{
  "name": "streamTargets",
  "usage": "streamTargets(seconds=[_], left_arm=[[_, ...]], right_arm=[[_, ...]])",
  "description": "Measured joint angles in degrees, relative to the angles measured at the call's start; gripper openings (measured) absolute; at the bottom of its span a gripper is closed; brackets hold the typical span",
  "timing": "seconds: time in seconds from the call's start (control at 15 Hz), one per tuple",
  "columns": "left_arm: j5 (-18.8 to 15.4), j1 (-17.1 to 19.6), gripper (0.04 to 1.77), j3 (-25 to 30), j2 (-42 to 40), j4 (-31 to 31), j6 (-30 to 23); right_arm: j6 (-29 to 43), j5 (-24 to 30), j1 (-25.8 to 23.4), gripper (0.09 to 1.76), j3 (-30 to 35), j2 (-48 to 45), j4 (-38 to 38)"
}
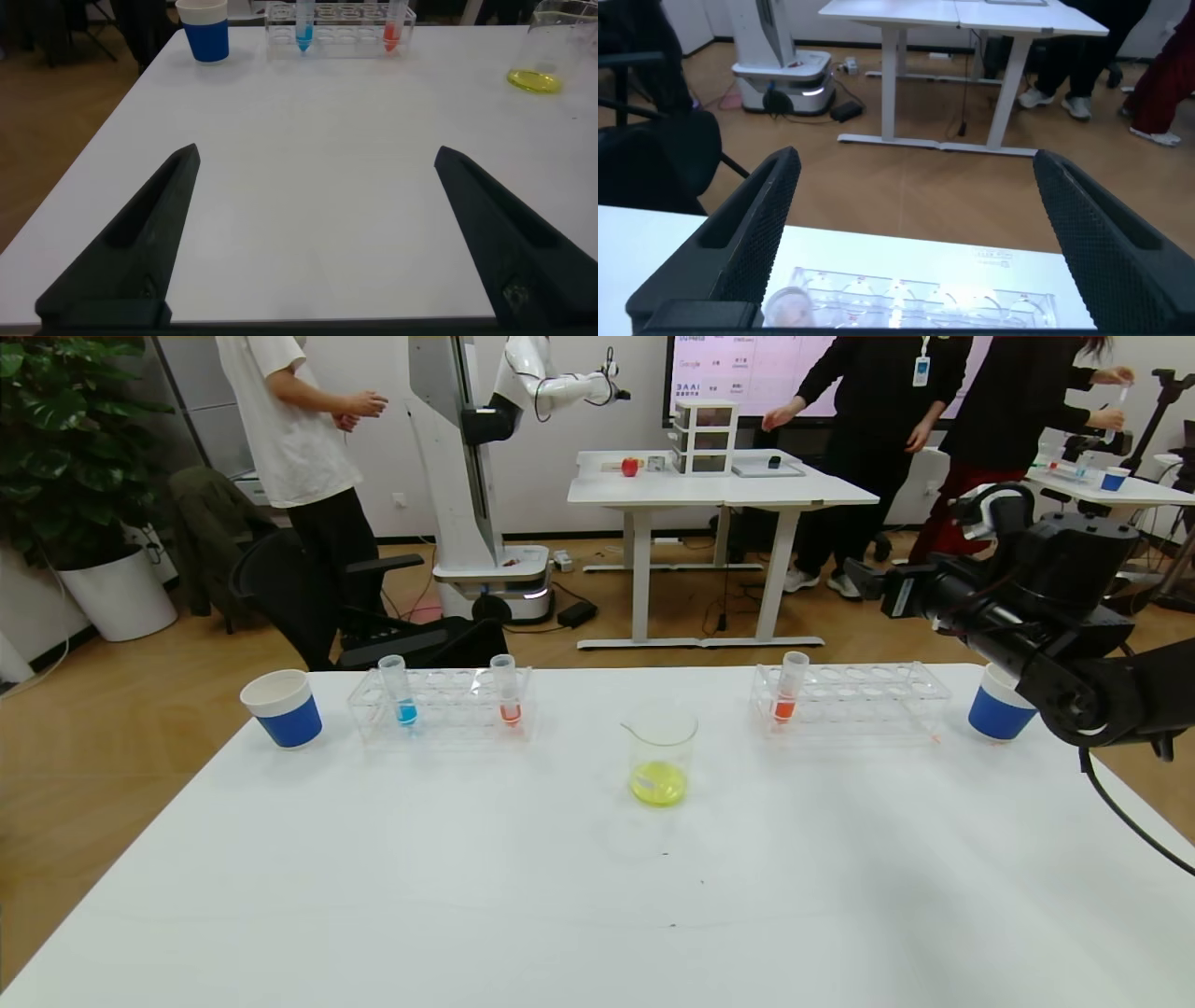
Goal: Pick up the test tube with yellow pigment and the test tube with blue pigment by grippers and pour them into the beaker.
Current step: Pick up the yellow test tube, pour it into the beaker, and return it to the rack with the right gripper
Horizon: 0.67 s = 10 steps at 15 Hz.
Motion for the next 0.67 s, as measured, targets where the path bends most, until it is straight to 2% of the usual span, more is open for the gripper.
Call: streamTargets(seconds=[0.33,0.67], left_arm=[[0.0,0.0,1.75,0.0,0.0,0.0,0.0],[0.0,0.0,1.75,0.0,0.0,0.0,0.0]], right_arm=[[-0.2,-0.9,3.0,1.74,8.9,-13.0,-0.8],[-0.5,-0.3,2.5,1.74,21.9,-34.3,-1.5]])
